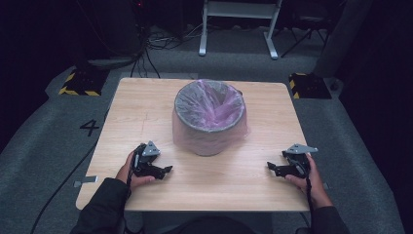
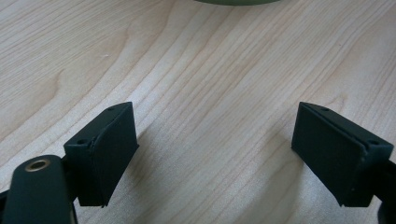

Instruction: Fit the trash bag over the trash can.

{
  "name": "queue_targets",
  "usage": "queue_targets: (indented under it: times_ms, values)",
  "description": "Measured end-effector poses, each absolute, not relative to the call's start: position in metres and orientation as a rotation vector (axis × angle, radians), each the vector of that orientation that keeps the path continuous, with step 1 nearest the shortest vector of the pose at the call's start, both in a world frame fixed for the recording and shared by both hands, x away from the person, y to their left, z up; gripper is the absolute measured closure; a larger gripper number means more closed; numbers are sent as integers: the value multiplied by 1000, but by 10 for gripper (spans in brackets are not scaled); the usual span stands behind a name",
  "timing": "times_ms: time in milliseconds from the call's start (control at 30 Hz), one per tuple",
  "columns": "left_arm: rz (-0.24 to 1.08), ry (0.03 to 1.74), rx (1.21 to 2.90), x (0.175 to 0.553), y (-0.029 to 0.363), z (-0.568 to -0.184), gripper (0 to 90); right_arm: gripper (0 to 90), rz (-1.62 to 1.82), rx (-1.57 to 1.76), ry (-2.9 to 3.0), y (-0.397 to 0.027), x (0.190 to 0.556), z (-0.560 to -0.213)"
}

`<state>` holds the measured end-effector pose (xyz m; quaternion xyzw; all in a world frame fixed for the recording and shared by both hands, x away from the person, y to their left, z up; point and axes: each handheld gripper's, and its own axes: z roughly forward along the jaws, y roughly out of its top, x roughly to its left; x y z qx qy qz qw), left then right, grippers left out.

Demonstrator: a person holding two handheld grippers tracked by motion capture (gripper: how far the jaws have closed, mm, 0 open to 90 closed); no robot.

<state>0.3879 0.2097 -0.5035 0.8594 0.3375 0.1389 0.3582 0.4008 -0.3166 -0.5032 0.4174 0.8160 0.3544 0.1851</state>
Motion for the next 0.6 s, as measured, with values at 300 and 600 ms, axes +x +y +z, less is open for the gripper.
queue_targets:
  times_ms: [300,600]
  values:
    - [356,865,2221,389,210,-503,139,143,1000,1175,2299,-317,401,-503]
    - [353,867,2220,389,209,-504,139,143,1001,1172,2301,-317,402,-503]
